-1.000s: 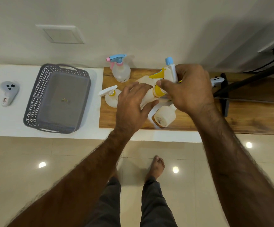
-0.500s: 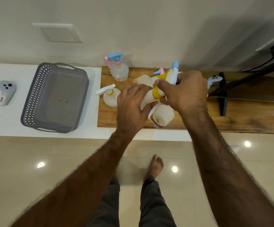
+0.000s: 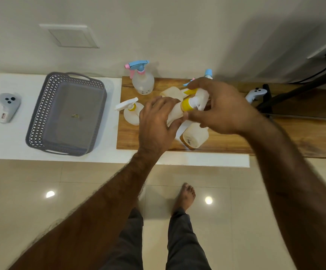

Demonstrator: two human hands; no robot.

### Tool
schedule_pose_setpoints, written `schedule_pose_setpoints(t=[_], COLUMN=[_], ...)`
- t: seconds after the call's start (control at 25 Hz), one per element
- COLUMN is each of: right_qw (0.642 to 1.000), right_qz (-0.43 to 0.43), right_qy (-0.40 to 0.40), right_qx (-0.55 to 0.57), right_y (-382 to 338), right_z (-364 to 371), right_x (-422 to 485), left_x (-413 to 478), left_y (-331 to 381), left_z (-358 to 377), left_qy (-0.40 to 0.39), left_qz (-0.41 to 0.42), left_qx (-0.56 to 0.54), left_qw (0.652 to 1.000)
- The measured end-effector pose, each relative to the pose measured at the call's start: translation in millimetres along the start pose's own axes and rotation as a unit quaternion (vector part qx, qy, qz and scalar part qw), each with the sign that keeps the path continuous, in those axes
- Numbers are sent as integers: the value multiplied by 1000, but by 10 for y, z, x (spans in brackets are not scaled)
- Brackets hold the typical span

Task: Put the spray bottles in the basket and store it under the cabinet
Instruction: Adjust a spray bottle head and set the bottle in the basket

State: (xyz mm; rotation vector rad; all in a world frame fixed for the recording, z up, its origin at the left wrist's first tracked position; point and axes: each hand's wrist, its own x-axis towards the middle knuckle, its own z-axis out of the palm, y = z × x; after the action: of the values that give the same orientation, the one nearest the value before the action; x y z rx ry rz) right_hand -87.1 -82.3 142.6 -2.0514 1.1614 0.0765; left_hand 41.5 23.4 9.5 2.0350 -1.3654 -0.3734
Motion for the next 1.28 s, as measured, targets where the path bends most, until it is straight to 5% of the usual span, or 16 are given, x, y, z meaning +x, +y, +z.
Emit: schedule_pose_setpoints(t=[0.08,0.32,0.48,0.56,0.72,0.88,1.08,1.28], right_qw=[996,993,938,927,999,955,917,930], right_qz=[-15,-29,-14,-33,-16,182,235,105], right_qy=[-88,-94,-91,-58,-45,-40,-93,-150], right_qx=[-13,-59,-335,-368,-27,230,307,320], right_y=[41,153,115,125,210,154,96,294], right_z=[-118,-148,-80,-22,149,287,146,-36], right_x=[41,227,327,356,366,336,292,182], left_x=[9,58,55,52,65,30,39,100], left_y=[-35,-116,-219,-252,-256,-255,-255,-214], left_z=[-3,-2,-15,-16,-6,43,26,30], left_qy=[-2,-5,-19,-22,-11,-15,-16,-16], left_qz=[0,-6,45,55,60,69,39,23], left_qx=[4,18,84,88,78,70,43,-11], left_qw=[1000,1000,995,994,995,995,998,1000])
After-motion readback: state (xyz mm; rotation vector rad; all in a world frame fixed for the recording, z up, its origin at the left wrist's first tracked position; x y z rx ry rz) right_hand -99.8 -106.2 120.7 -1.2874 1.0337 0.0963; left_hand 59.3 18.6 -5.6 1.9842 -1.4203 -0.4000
